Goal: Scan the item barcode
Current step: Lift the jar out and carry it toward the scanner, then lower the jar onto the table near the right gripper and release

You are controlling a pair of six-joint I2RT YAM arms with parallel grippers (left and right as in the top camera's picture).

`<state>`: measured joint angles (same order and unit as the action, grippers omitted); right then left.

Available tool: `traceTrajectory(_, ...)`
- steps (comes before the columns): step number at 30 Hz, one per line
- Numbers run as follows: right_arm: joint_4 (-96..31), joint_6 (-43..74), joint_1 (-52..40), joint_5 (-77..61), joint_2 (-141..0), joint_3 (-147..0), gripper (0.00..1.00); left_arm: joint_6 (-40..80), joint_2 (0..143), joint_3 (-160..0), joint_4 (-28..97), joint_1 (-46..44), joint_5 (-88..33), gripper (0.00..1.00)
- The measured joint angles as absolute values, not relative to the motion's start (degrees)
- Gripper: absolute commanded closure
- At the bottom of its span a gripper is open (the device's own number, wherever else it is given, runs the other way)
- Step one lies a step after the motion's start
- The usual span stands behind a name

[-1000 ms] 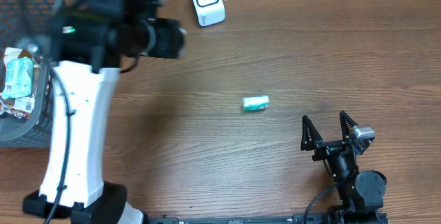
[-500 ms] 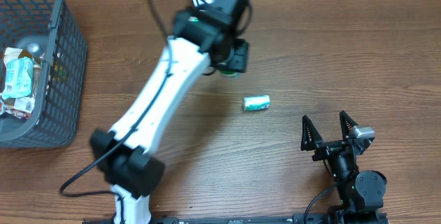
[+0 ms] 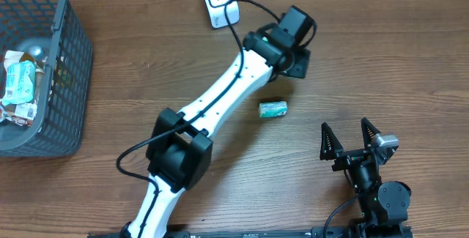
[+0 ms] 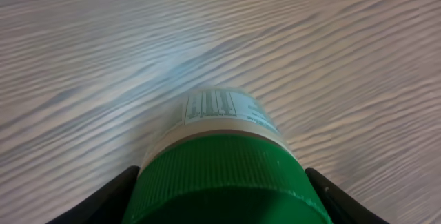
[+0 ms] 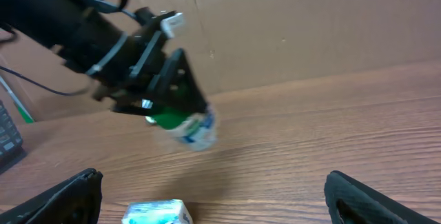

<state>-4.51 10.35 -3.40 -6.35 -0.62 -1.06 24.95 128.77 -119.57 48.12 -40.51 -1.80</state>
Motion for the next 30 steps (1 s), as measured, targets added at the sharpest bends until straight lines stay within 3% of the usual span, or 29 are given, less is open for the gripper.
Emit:
traceTrajectory(11,-4.5,10.3,-3.4,-6.4,-0.6,-1.1,0.0,24.9,132.3,-119.6,49.7,-46.8,-4.1,0.45)
traceTrajectory(30,-4.5,10.3,-3.4,-6.3,-0.6,-1.1,0.0,23.4,132.4,-119.5,54.5,-55.0,5.1,0.45)
